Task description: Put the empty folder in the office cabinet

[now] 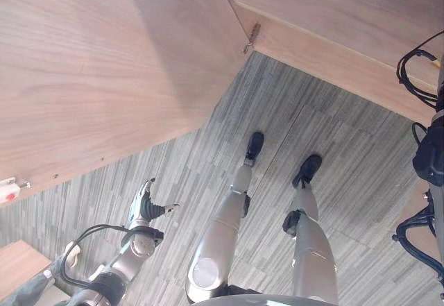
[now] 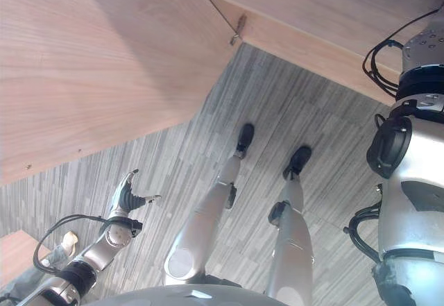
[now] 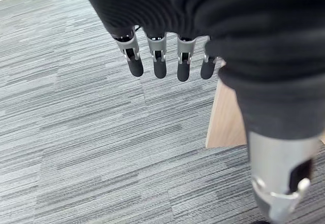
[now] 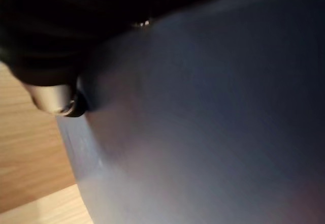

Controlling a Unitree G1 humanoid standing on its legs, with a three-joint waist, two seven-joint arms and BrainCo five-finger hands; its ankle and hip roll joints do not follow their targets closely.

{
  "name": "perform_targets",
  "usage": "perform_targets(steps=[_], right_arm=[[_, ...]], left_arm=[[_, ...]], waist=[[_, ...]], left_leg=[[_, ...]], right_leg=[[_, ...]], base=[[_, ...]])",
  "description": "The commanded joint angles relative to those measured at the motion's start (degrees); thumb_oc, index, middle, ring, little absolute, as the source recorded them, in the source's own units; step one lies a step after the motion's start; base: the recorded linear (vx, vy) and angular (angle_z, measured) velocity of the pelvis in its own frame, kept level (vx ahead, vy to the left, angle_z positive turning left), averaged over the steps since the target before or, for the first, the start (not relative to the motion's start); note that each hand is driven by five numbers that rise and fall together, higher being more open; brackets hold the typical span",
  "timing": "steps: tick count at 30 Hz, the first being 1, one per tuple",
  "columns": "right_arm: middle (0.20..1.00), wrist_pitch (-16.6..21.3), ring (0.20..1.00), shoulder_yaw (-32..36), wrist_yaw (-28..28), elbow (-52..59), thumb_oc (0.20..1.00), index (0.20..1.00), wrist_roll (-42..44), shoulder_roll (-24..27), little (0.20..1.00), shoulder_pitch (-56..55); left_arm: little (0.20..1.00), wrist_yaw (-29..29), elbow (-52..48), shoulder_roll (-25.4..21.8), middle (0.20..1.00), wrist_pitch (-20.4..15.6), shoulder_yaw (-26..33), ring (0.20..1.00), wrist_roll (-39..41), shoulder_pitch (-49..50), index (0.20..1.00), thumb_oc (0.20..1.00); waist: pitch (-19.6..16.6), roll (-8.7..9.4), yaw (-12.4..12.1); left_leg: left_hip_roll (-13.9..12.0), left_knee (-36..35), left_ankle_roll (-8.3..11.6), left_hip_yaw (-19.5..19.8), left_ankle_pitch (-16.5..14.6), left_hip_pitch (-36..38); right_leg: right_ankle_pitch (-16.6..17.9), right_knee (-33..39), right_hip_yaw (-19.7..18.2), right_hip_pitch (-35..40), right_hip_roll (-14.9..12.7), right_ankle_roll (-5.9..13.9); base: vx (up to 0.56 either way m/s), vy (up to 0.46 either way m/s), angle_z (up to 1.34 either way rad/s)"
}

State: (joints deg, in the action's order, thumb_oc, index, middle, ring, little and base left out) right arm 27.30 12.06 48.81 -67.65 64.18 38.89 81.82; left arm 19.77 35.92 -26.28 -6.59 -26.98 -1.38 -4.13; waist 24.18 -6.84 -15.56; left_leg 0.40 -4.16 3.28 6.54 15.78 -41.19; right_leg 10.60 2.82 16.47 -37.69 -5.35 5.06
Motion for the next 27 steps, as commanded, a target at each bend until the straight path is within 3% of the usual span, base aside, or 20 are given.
perform_targets(steps=[1,6,7,8,15,16,22,23,25,27], right_arm=[[0.200,-0.83,0.200,-6.33,-2.23,0.60,0.200,0.200,-2.44,6.50,0.200,-5.18],[0.200,-2.54,0.200,-7.83,-3.36,-1.52,0.200,0.200,-1.85,7.07,0.200,-4.32],[0.241,-2.87,0.241,-8.04,-3.58,-1.82,0.241,0.241,-1.69,7.10,0.241,-4.26],[1.000,-3.85,1.000,-8.60,-4.27,-2.75,1.000,1.000,-1.39,7.28,1.000,-4.05],[1.000,-7.33,1.000,-10.27,-8.11,-7.10,1.000,1.000,1.57,8.14,1.000,-2.83],[1.000,-11.11,1.000,-11.27,-9.90,-11.73,1.000,1.000,2.89,9.38,1.000,-1.95],[1.000,-17.24,1.000,-14.06,-12.41,-18.50,1.000,1.000,2.88,12.45,1.000,0.81],[1.000,-18.35,1.000,-14.54,-12.65,-19.42,1.000,1.000,2.63,12.88,1.000,1.07],[1.000,-22.01,1.000,-16.92,-14.32,-21.49,1.000,1.000,0.67,14.28,1.000,2.13],[1.000,-23.26,1.000,-18.06,-15.33,-22.28,1.000,1.000,-0.09,15.14,1.000,2.74]], left_arm=[[1.000,1.73,2.65,-2.32,1.000,0.33,0.66,1.000,1.05,2.71,1.000,1.000],[1.000,1.52,2.32,-2.36,1.000,0.34,0.95,1.000,1.74,3.03,1.000,1.000],[1.000,1.50,2.19,-2.42,1.000,0.34,1.03,1.000,1.95,3.07,1.000,1.000],[1.000,1.44,1.96,-2.59,1.000,0.34,1.20,1.000,2.02,3.21,1.000,1.000],[1.000,0.94,1.57,-2.76,1.000,0.30,1.53,1.000,2.47,3.43,1.000,1.000],[1.000,0.36,1.11,-3.19,1.000,0.28,1.56,1.000,2.59,3.68,1.000,1.000],[1.000,-0.93,-0.10,-4.08,1.000,0.41,1.36,1.000,2.32,4.50,1.000,1.000],[1.000,-1.14,-0.36,-4.25,1.000,0.53,1.36,1.000,2.35,4.73,1.000,1.000],[1.000,-2.08,-1.11,-4.83,1.000,0.53,1.52,1.000,2.29,5.11,1.000,1.000],[1.000,-2.62,-1.90,-5.23,1.000,0.56,1.70,1.000,1.98,5.58,1.000,1.000]], waist=[[-2.58,3.77,-1.37],[-2.24,4.27,-0.96],[-2.14,4.32,-0.86],[-2.05,4.46,-0.78],[-1.84,5.21,-0.44],[-1.77,5.58,-0.29],[-1.88,6.11,0.01],[-1.45,6.16,-0.13],[-1.74,6.45,-0.37],[-1.22,6.41,-0.59]], left_leg=[[-1.63,-0.84,4.03,0.81,-8.59,1.21],[-1.90,-0.84,4.13,0.61,-8.47,1.13],[-1.97,-0.84,4.13,0.59,-8.49,1.17],[-2.14,-0.84,4.17,0.53,-8.47,1.17],[-2.44,-0.84,4.26,0.29,-8.48,1.26],[-2.59,-0.84,4.28,0.25,-8.48,1.41],[-3.14,-0.84,4.53,0.41,-9.81,2.32],[-2.93,-0.84,4.39,-0.11,-8.69,1.92],[-3.29,-0.84,4.59,0.41,-9.79,2.54],[-3.07,-0.84,4.43,-0.10,-8.70,2.20]], right_leg=[[-4.02,2.18,1.39,0.47,-1.95,5.28],[-4.08,2.18,1.36,0.40,-1.61,5.11],[-4.06,2.18,1.36,0.34,-1.56,5.09],[-4.10,2.18,1.42,0.36,-1.46,5.03],[-4.08,2.18,1.50,0.35,-1.19,4.83],[-3.99,2.18,1.50,0.42,-1.05,4.79],[-5.12,2.18,0.87,1.33,-0.66,5.00],[-4.05,2.18,1.77,1.01,-0.92,4.70],[-5.11,2.18,1.25,1.70,-0.74,4.99],[-4.11,2.18,2.21,1.39,-0.99,4.67]], base=[[0.00,0.000,0.00],[0.00,-0.007,-0.01],[0.00,0.000,0.00],[0.00,0.000,0.00],[0.00,0.000,0.00],[0.00,0.000,0.00],[0.01,-0.004,0.00],[0.00,0.000,0.00],[0.00,0.000,0.00],[0.00,-0.004,-0.02]])
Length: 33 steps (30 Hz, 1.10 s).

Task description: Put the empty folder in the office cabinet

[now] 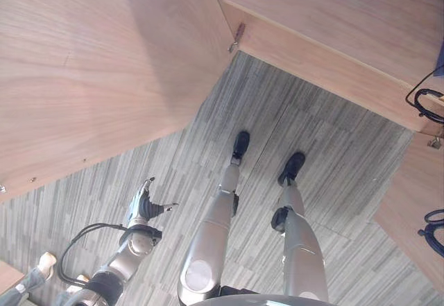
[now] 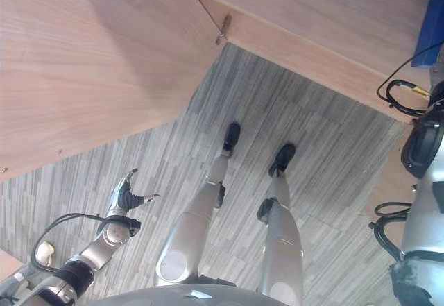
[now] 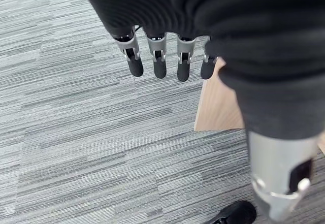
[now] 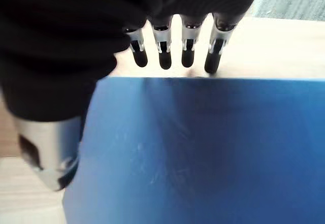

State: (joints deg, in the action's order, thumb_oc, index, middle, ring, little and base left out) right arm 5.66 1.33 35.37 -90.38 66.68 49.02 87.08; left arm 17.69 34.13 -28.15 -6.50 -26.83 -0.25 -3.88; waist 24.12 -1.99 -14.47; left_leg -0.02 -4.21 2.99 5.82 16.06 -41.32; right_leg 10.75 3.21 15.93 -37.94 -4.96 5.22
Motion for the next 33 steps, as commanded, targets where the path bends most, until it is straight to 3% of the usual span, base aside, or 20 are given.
perform_targets(steps=[1,2,7,8,9,11,12,14,15,18,21,28,29,30,33], right_arm=[[1.000,-1.89,1.000,-7.64,-2.11,0.19,1.000,1.000,-2.60,5.43,1.000,-2.07],[1.000,-1.95,1.000,-7.75,-2.19,0.05,1.000,1.000,-2.57,5.47,1.000,-2.01],[1.000,-1.68,1.000,-8.01,-2.41,0.08,1.000,1.000,-2.55,6.14,1.000,-1.38],[1.000,-1.67,1.000,-8.00,-2.40,0.06,1.000,1.000,-2.53,6.13,1.000,-1.45],[1.000,-1.14,1.000,-7.90,-2.56,0.61,1.000,1.000,-2.17,6.08,1.000,-1.52],[1.000,-0.65,1.000,-7.63,-2.43,0.95,1.000,1.000,-1.82,6.06,1.000,-1.75],[1.000,-0.27,1.000,-7.49,-2.33,1.00,1.000,1.000,-1.57,6.13,1.000,-1.62],[1.000,-0.21,1.000,-7.11,-2.10,0.53,1.000,1.000,-1.29,6.22,1.000,-1.60],[1.000,-0.14,1.000,-6.93,-1.91,0.36,1.000,1.000,-1.19,6.29,1.000,-1.48],[1.000,0.53,1.000,-6.33,-1.28,0.38,1.000,1.000,-0.20,5.88,1.000,-1.33],[1.000,1.11,1.000,-5.97,-1.39,1.20,1.000,1.000,0.44,5.11,1.000,-1.33],[1.000,2.62,1.000,-7.00,-4.26,4.80,1.000,1.000,0.11,3.56,1.000,-1.57],[1.000,2.84,1.000,-7.15,-4.71,5.24,1.000,1.000,0.01,3.55,1.000,-1.49],[1.000,3.13,1.000,-7.28,-5.37,5.80,1.000,1.000,0.13,3.46,1.000,-1.65],[1.000,2.85,1.000,-8.48,-7.84,6.88,1.000,1.000,-0.02,3.60,1.000,-1.15]], left_arm=[[1.000,-0.69,-0.39,-3.48,1.000,0.52,1.68,1.000,0.91,5.47,1.000,1.000],[1.000,-0.72,-0.49,-3.51,1.000,0.53,1.66,1.000,0.92,5.59,1.000,1.000],[1.000,-1.15,-1.11,-3.51,1.000,0.79,1.97,1.000,1.89,6.11,1.000,1.000],[1.000,-1.15,-1.13,-3.52,1.000,0.78,1.95,1.000,1.89,6.19,1.000,1.000],[1.000,-1.08,-1.25,-3.49,1.000,0.70,2.10,1.000,2.14,6.26,1.000,1.000],[1.000,-0.99,-1.26,-3.46,1.000,0.69,2.13,1.000,2.46,6.38,1.000,1.000],[1.000,-0.86,-1.21,-3.39,1.000,0.79,2.12,1.000,2.71,6.31,1.000,1.000],[1.000,-0.75,-1.09,-3.30,1.000,0.86,1.88,1.000,2.84,6.14,1.000,1.000],[1.000,-0.76,-1.03,-3.18,1.000,0.92,1.78,1.000,2.86,6.00,1.000,1.000],[1.000,-0.71,-1.21,-3.26,1.000,1.07,1.50,1.000,2.88,5.84,1.000,1.000],[1.000,-0.85,-1.39,-3.25,1.000,1.19,1.61,1.000,3.18,5.69,1.000,1.000],[1.000,-1.20,-1.83,-3.12,1.000,0.62,1.89,1.000,4.96,5.86,1.000,1.000],[1.000,-1.32,-1.92,-3.18,1.000,0.56,1.88,1.000,5.08,5.79,1.000,1.000],[1.000,-1.41,-2.03,-3.22,1.000,0.45,1.81,1.000,5.24,5.95,1.000,1.000],[1.000,-2.17,-2.67,-3.92,1.000,0.28,1.90,1.000,5.17,5.81,1.000,1.000]], waist=[[-1.48,1.61,-1.65],[-1.07,1.56,-1.73],[-1.19,1.52,-2.25],[-0.74,1.48,-2.32],[-1.13,1.47,-2.35],[-0.61,1.44,-2.46],[-0.97,1.48,-2.52],[-0.44,1.45,-2.64],[-0.87,1.52,-2.60],[-0.25,1.41,-2.82],[-0.51,1.38,-2.83],[0.25,1.28,-3.36],[-0.12,1.31,-3.35],[0.31,1.22,-3.56],[-0.13,1.33,-4.10]], left_leg=[[-2.83,-0.79,4.90,1.15,-10.02,2.72],[-2.61,-0.79,4.76,0.64,-8.95,2.36],[-2.85,-0.79,5.03,1.37,-10.28,3.00],[-2.58,-0.79,4.85,0.86,-8.98,2.55],[-2.82,-0.79,5.07,1.39,-10.25,3.03],[-2.52,-0.79,4.90,0.93,-8.94,2.55],[-2.75,-0.79,5.13,1.51,-10.19,2.90],[-2.41,-0.79,4.96,1.10,-8.91,2.42],[-2.66,-0.79,5.14,1.61,-10.18,2.85],[-2.31,-0.79,4.94,1.15,-8.82,2.28],[-2.58,-0.79,5.11,1.63,-9.81,2.55],[-2.47,-0.79,5.09,1.10,-8.73,2.22],[-2.69,-0.79,5.26,1.58,-9.78,2.60],[-2.50,-0.79,5.13,1.11,-8.68,2.24],[-2.88,-0.79,5.45,1.69,-9.93,2.78]], right_leg=[[-5.34,1.79,2.01,2.19,-1.15,4.84],[-4.31,1.79,2.85,1.78,-1.39,4.53],[-5.61,1.79,2.15,2.55,-1.19,4.91],[-4.38,1.79,3.02,2.07,-1.48,4.58],[-5.66,1.79,2.22,2.62,-1.23,4.94],[-4.45,1.79,3.13,2.13,-1.53,4.62],[-5.72,1.79,2.35,2.55,-1.27,4.99],[-4.51,1.79,3.23,2.06,-1.55,4.65],[-5.72,1.79,2.39,2.56,-1.26,4.99],[-4.46,1.79,3.29,1.97,-1.55,4.69],[-5.46,1.79,2.46,2.32,-1.40,5.02],[-4.47,1.79,3.33,1.89,-1.67,4.68],[-5.52,1.79,2.51,2.31,-1.43,5.00],[-4.43,1.79,3.35,1.89,-1.67,4.69],[-5.74,1.79,2.60,2.39,-1.34,4.96]], base=[[0.00,0.000,0.00],[0.00,0.000,0.00],[0.02,-0.001,-0.01],[0.00,0.000,0.00],[0.00,0.000,0.00],[0.00,0.000,0.00],[0.00,0.000,0.00],[0.00,0.000,0.00],[0.00,0.000,0.00],[0.00,0.007,0.01],[0.02,-0.006,0.00],[-0.02,0.006,0.00],[-0.08,0.026,0.00],[0.07,-0.045,0.01],[0.02,-0.031,0.00]])
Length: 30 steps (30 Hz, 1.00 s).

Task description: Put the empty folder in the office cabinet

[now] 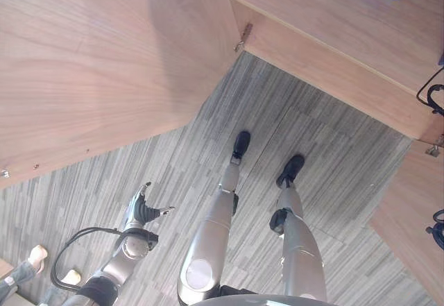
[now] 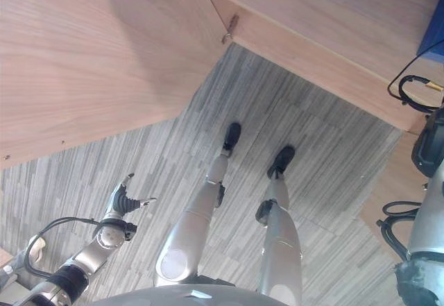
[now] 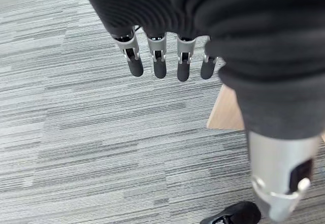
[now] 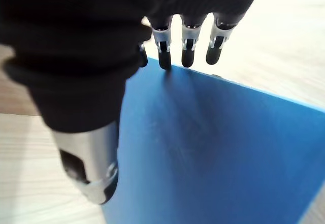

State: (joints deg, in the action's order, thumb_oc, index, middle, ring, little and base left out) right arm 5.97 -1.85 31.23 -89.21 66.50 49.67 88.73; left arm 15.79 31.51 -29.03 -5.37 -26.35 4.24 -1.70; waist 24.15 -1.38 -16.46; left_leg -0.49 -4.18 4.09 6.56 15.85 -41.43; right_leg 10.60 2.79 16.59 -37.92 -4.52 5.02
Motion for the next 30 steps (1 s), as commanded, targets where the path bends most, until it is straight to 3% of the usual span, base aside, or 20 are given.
perform_targets(steps=[1,8,10,18,23,25,26,29,30], right_arm=[[1.000,2.11,1.000,-7.00,-5.80,6.50,1.000,1.000,-0.28,2.67,1.000,-2.23],[1.000,1.68,1.000,-8.47,-7.11,6.75,1.000,1.000,-0.31,2.45,1.000,-1.31],[1.000,0.48,1.000,-13.63,-12.75,7.78,1.000,1.000,-0.75,1.54,1.000,1.34],[1.000,-0.34,1.000,-13.24,-12.13,4.33,1.000,1.000,-2.56,2.03,1.000,1.32],[1.000,0.35,1.000,-9.90,-5.78,0.55,1.000,1.000,-4.47,3.19,1.000,0.21],[1.000,1.37,1.000,-7.69,-2.30,0.20,1.000,1.000,-4.30,3.17,1.000,-0.34],[1.000,1.38,1.000,-7.59,-2.23,0.32,1.000,1.000,-4.33,3.16,1.000,-0.37],[1.000,3.21,1.000,-3.08,5.77,-0.90,1.000,1.000,-2.27,1.81,1.000,-1.90],[1.000,3.27,1.000,-2.88,6.12,-0.65,1.000,1.000,-2.34,1.61,1.000,-2.20]], left_arm=[[1.000,-0.85,-0.23,-3.54,1.000,-1.09,1.41,1.000,0.47,3.72,1.000,1.000],[1.000,-1.22,-0.43,-3.67,1.000,-1.22,1.40,1.000,0.44,3.70,1.000,1.000],[1.000,-3.73,-0.56,-4.58,1.000,-1.65,0.34,1.000,0.68,3.72,1.000,1.000],[1.000,-4.54,0.18,-4.92,1.000,-1.32,-0.53,1.000,0.13,2.99,1.000,1.000],[1.000,-2.80,0.86,-4.58,1.000,-1.04,-0.08,1.000,0.16,3.15,1.000,1.000],[1.000,-1.43,1.29,-4.35,1.000,-0.79,0.17,1.000,0.20,3.41,1.000,1.000],[1.000,-1.42,1.30,-4.38,1.000,-0.78,0.20,1.000,0.20,3.33,1.000,1.000],[1.000,2.01,1.97,-3.59,1.000,0.11,0.83,1.000,-0.20,3.54,1.000,1.000],[1.000,2.12,1.95,-3.64,1.000,0.16,0.84,1.000,-0.27,3.73,1.000,1.000]], waist=[[-0.14,0.78,-2.45],[-0.07,0.64,-2.58],[-0.21,0.44,-3.57],[-0.68,0.13,-3.28],[-0.81,0.19,-2.54],[-0.45,0.22,-2.09],[-0.86,0.30,-2.01],[-0.96,0.32,-0.80],[-0.58,0.40,-0.88]], left_leg=[[-2.52,-0.82,4.42,0.91,-9.72,2.92],[-2.60,-0.82,4.45,0.83,-9.68,3.03],[-2.79,-0.82,4.62,0.56,-9.24,3.02],[-2.98,-0.82,4.74,0.53,-9.14,3.34],[-3.14,-0.82,4.58,0.42,-9.31,3.71],[-2.93,-0.82,4.29,-0.16,-7.99,3.34],[-3.14,-0.82,4.44,0.35,-9.04,3.71],[-3.29,-0.82,4.39,0.02,-9.06,4.08],[-3.08,-0.82,4.24,-0.52,-8.04,3.76]], right_leg=[[-5.61,2.21,2.02,2.37,-1.73,5.08],[-5.60,2.21,1.94,2.37,-1.65,5.06],[-5.50,2.21,1.96,2.26,-1.44,4.97],[-5.58,2.21,2.02,2.40,-1.25,4.87],[-5.61,2.21,1.88,2.73,-1.05,4.81],[-4.32,2.21,2.56,2.32,-1.30,4.47],[-5.37,2.21,1.71,2.73,-1.08,4.80],[-5.37,2.21,1.35,2.90,-0.80,4.77],[-4.35,2.21,2.19,2.52,-1.02,4.46]], base=[[0.00,-0.032,-0.01],[0.00,-0.003,0.00],[-0.05,-0.049,-0.03],[-0.01,-0.005,-0.01],[-0.02,0.007,0.01],[-0.08,0.035,0.02],[-0.04,0.029,-0.01],[-0.05,0.041,-0.04],[-0.12,0.061,-0.06]])
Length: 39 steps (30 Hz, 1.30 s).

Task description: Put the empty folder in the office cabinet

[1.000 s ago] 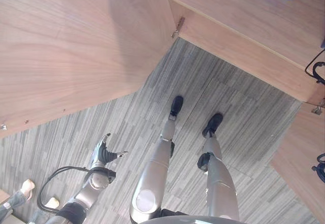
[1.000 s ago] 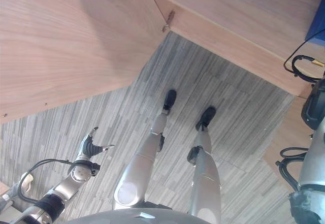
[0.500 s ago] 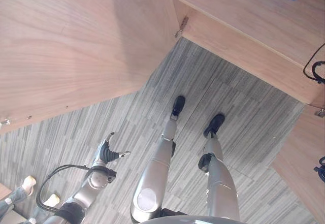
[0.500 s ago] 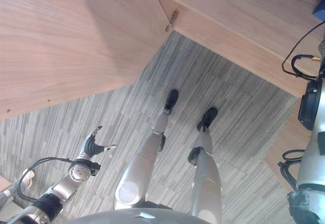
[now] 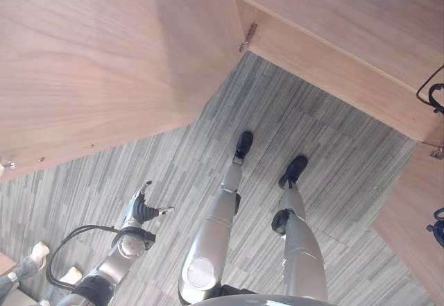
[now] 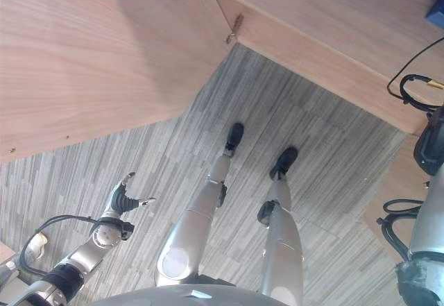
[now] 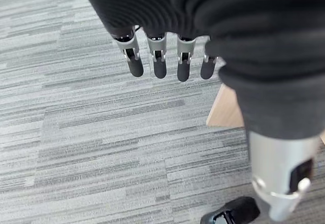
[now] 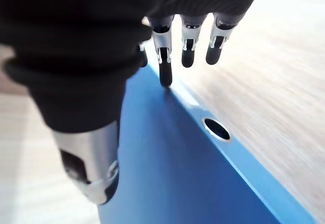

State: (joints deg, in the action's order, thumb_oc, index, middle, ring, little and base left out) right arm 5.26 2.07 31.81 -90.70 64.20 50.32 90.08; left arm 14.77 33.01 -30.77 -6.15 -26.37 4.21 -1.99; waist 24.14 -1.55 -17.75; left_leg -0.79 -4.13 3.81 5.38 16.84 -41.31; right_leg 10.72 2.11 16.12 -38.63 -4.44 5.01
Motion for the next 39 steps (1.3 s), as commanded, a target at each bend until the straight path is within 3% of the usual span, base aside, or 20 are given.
perform_targets(steps=[1,5,9,10,15,19,21,22,25,26,29,31,35,39], right_arm=[[1.000,4.37,1.000,-5.80,6.97,1.09,1.000,1.000,0.52,0.31,1.000,-4.10],[1.000,5.82,1.000,-2.58,12.66,2.04,1.000,1.000,0.52,-2.81,1.000,-6.28],[1.000,7.11,1.000,-0.15,17.87,4.04,1.000,1.000,-0.27,-6.99,1.000,-8.75],[1.000,7.14,1.000,-0.08,18.04,4.23,1.000,1.000,-0.35,-7.09,1.000,-8.78],[1.000,6.66,1.000,0.78,19.03,4.87,1.000,1.000,-1.54,-11.39,1.000,-12.72],[1.000,4.53,1.000,-0.34,16.62,7.83,1.000,1.000,-7.94,-17.90,1.000,-20.75],[1.000,4.27,1.000,-0.22,13.44,12.27,1.000,1.000,-14.32,-26.72,1.000,-31.90],[1.000,4.27,1.000,-0.10,13.80,13.02,1.000,1.000,-14.56,-27.20,1.000,-32.71],[1.000,4.53,1.000,1.09,10.54,17.44,1.000,1.000,-17.67,-36.60,1.000,-45.56],[1.000,3.95,1.000,-1.06,9.29,23.02,1.000,1.000,-22.78,-40.53,1.000,-54.30],[1.000,3.21,1.000,-3.71,7.18,29.54,1.000,1.000,-28.70,-42.88,1.000,-62.82],[1.000,1.61,1.000,-5.98,3.98,35.11,1.000,1.000,-36.72,-43.19,1.000,-71.91],[1.000,-0.12,1.000,-7.93,1.70,37.39,1.000,1.000,-44.49,-42.19,1.000,-76.02],[1.000,-1.17,1.000,-10.52,-4.95,41.08,1.000,1.000,-51.07,-40.17,1.000,-80.75]], left_arm=[[1.000,3.64,0.54,-1.78,1.000,1.15,0.96,1.000,-0.23,3.93,1.000,1.000],[1.000,5.64,0.87,-0.89,1.000,1.60,0.79,1.000,-1.05,3.86,1.000,1.000],[1.000,7.41,2.46,0.75,1.000,1.74,0.35,1.000,-0.90,3.77,1.000,1.000],[1.000,7.46,2.56,0.78,1.000,1.70,0.38,1.000,-0.89,3.68,1.000,1.000],[1.000,8.42,5.85,3.36,1.000,1.17,-0.33,1.000,0.29,2.58,1.000,1.000],[1.000,8.44,12.57,6.80,1.000,1.19,0.15,1.000,0.80,1.38,1.000,1.000],[1.000,8.62,18.53,10.64,1.000,1.89,2.67,1.000,1.04,1.77,1.000,1.000],[1.000,8.65,18.64,10.55,1.000,1.76,2.69,1.000,1.00,2.18,1.000,1.000],[1.000,8.37,24.35,14.68,1.000,3.08,5.89,1.000,2.00,2.75,1.000,1.000],[1.000,8.63,28.79,16.22,1.000,3.74,9.05,1.000,2.49,2.92,1.000,1.000],[1.000,9.10,32.78,17.31,1.000,4.38,12.06,1.000,1.51,3.41,1.000,1.000],[1.000,9.59,37.97,18.77,1.000,5.21,15.93,1.000,0.20,3.67,1.000,1.000],[1.000,10.09,40.97,19.25,1.000,5.52,18.24,1.000,-0.61,3.35,1.000,1.000],[1.000,8.10,42.93,19.38,1.000,6.42,20.16,1.000,-3.67,3.58,1.000,1.000]], waist=[[-0.58,0.58,0.61],[-0.68,0.58,1.47],[0.09,0.96,2.21],[-0.32,0.99,2.30],[-0.07,1.65,2.75],[-1.52,2.86,3.27],[-3.36,4.03,4.78],[-3.13,4.13,4.76],[-5.72,4.70,7.02],[-7.58,4.79,8.77],[-10.03,4.79,10.82],[-14.09,4.31,13.43],[-16.80,3.74,14.45],[-19.30,3.39,15.26]], left_leg=[[-2.82,-0.87,4.48,0.65,-9.06,3.73],[-3.13,-0.87,4.70,1.03,-9.92,4.14],[-2.92,-0.87,4.33,0.60,-8.45,3.68],[-3.17,-0.87,4.49,1.09,-9.59,4.13],[-3.10,-0.87,3.74,0.23,-8.53,5.39],[-3.16,-0.87,2.63,-0.87,-10.08,11.71],[-3.02,-0.87,1.48,-2.17,-11.77,17.75],[-2.99,-0.87,1.44,-2.29,-11.93,18.49],[-2.48,-0.87,0.32,-3.83,-13.62,24.75],[-1.89,-0.82,-0.38,-4.51,-14.07,28.50],[-1.50,-0.75,-0.74,-5.27,-14.92,31.84],[-1.34,-0.87,-0.87,-5.82,-15.72,35.83],[-1.22,-0.87,-1.01,-6.42,-16.40,39.10],[-0.86,-0.87,-1.27,-6.99,-17.18,42.05]], right_leg=[[-4.50,2.89,2.51,3.24,-1.05,4.47],[-5.51,2.89,1.32,3.58,-0.62,4.69],[-4.31,2.89,1.83,2.93,-0.64,4.32],[-5.42,2.89,0.97,3.41,-0.38,4.62],[-4.22,2.89,1.55,4.47,-0.71,4.20],[-4.58,2.89,1.14,10.28,-1.14,4.07],[-5.20,2.89,0.52,16.12,-1.52,3.83],[-5.33,2.89,0.42,16.80,-1.56,3.88],[-6.00,2.89,-0.90,22.51,-2.11,3.90],[-6.02,2.89,-1.51,25.70,-2.81,3.88],[-6.10,2.89,-1.82,28.57,-3.38,3.97],[-6.43,2.36,-1.82,31.66,-4.04,4.06],[-6.90,1.77,-1.87,34.45,-4.42,4.04],[-7.75,1.03,-2.40,36.92,-4.47,3.97]], base=[[-0.05,0.026,-0.06],[-0.03,0.020,-0.02],[-0.07,0.030,-0.09],[-0.06,0.024,-0.07],[-0.04,0.031,-0.04],[0.02,0.017,-0.01],[0.07,0.066,-0.01],[0.07,0.081,-0.07],[0.11,0.111,-0.24],[0.11,0.119,-0.25],[0.11,0.098,-0.25],[0.14,0.084,-0.14],[0.07,0.031,-0.16],[0.01,0.001,-0.02]])
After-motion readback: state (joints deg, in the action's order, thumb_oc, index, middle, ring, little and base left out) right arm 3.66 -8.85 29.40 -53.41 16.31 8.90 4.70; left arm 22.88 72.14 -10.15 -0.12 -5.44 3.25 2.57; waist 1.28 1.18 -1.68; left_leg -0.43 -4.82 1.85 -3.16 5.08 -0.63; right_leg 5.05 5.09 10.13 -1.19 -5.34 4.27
